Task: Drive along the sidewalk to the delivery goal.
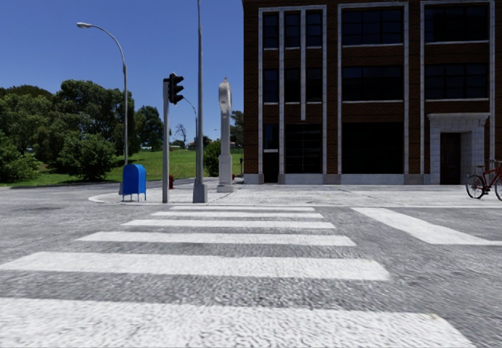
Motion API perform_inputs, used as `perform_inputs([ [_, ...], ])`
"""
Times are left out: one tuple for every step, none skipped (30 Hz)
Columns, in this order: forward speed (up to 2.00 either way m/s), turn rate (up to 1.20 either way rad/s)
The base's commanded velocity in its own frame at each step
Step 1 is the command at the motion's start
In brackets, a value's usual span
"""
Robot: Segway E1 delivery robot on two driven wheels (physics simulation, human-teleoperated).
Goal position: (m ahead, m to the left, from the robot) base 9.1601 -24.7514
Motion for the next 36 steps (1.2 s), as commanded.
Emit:
perform_inputs([
  [2.0, 0.0],
  [2.0, 0.0],
  [2.0, 0.0],
  [2.0, 0.0],
  [2.0, 0.0],
  [2.0, 0.0],
  [2.0, 0.0],
  [2.0, 0.0],
  [2.0, 0.0],
  [2.0, 0.0],
  [2.0, 0.0],
  [2.0, 0.0],
  [2.0, 0.0],
  [2.0, 0.0],
  [2.0, 0.0],
  [2.0, 0.0],
  [2.0, 0.0],
  [2.0, 0.0],
  [2.0, 0.0],
  [2.0, 0.0],
  [2.0, 0.0],
  [2.0, 0.0],
  [2.0, 0.0],
  [2.0, 0.0],
  [2.0, 0.0],
  [2.0, 0.0],
  [2.0, 0.0],
  [2.0, 0.0],
  [2.0, 0.0],
  [2.0, 0.0],
  [2.0, 0.0],
  [2.0, 0.0],
  [2.0, 0.0],
  [2.0, 0.0],
  [2.0, 0.0],
  [2.0, 0.0],
])
